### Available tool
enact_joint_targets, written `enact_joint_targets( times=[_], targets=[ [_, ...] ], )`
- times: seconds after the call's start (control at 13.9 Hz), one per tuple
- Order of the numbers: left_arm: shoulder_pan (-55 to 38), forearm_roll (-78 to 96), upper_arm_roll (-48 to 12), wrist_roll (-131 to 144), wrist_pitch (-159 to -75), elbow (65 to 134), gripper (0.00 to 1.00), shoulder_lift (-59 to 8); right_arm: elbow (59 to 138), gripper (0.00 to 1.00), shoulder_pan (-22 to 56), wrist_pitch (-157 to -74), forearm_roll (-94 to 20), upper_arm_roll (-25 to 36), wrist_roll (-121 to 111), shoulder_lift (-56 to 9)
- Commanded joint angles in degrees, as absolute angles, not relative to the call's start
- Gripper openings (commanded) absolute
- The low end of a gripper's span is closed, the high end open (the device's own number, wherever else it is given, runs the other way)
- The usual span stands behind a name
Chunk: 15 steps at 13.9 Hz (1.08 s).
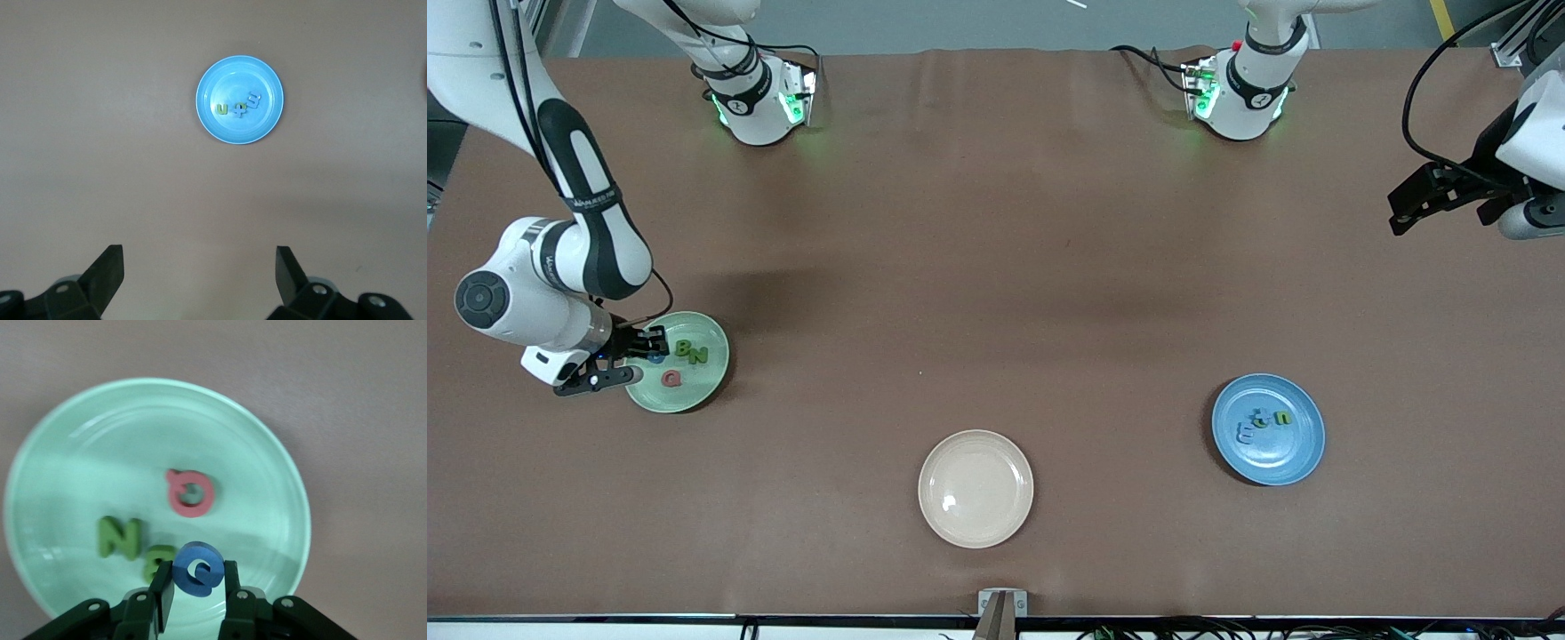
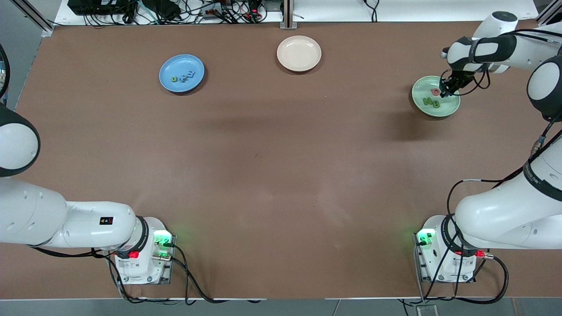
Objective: Sort upper and lower case letters into plates
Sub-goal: 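Carry the blue c to the green plate with the right gripper and release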
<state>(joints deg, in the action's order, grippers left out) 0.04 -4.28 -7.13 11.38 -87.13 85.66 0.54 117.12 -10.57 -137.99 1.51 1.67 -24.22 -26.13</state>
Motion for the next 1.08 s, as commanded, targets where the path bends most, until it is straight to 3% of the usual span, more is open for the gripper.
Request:
enact_joint_targets(
  times=[0.0, 0.07, 0.14, 0.22, 0.29, 0.72, 0.87, 1.01],
  targets=[
    [0.09, -3.34, -6.77, 10.11, -86.57, 85.43, 1.0, 1.49, 117.16, 0.21, -12.92, -140.27, 2.02, 0.35, -25.93, -27.77],
    [0.0, -3.34, -6.85, 9.93, -86.57, 85.52, 1.0, 1.41, 117.25, 0.24, -12.92, -140.45, 2.02, 0.35, -25.93, -27.86],
    [-0.09, -3.6, -7.12, 9.84, -86.66, 85.52, 1.0, 1.32, 117.25, 0.41, -12.75, -140.19, 2.02, 0.26, -25.84, -27.86],
    [-0.09, -3.52, -7.12, 9.76, -86.57, 85.52, 1.0, 1.41, 117.25, 0.79, -12.48, -139.58, 2.02, 0.26, -25.23, -27.6],
    [0.0, -3.43, -7.12, 9.67, -86.57, 85.52, 1.0, 1.41, 117.25, 1.0, -12.05, -137.74, 1.85, 0.18, -24.62, -26.55],
    [0.09, -3.43, -6.86, 9.76, -86.66, 85.43, 1.0, 1.32, 115.59, 1.0, -3.7, -112.37, 1.5, -0.35, -3.71, -4.08],
    [0.09, -3.43, -6.86, 9.67, -86.66, 85.52, 1.0, 1.23, 107.36, 1.0, -2.9, -100.35, 1.41, -0.44, -2.64, -0.18],
    [0.0, -3.43, -6.86, 9.76, -86.66, 85.52, 1.0, 1.23, 95.07, 1.0, -2.81, -89.78, 1.41, -0.35, -2.55, -0.52]
  ],
)
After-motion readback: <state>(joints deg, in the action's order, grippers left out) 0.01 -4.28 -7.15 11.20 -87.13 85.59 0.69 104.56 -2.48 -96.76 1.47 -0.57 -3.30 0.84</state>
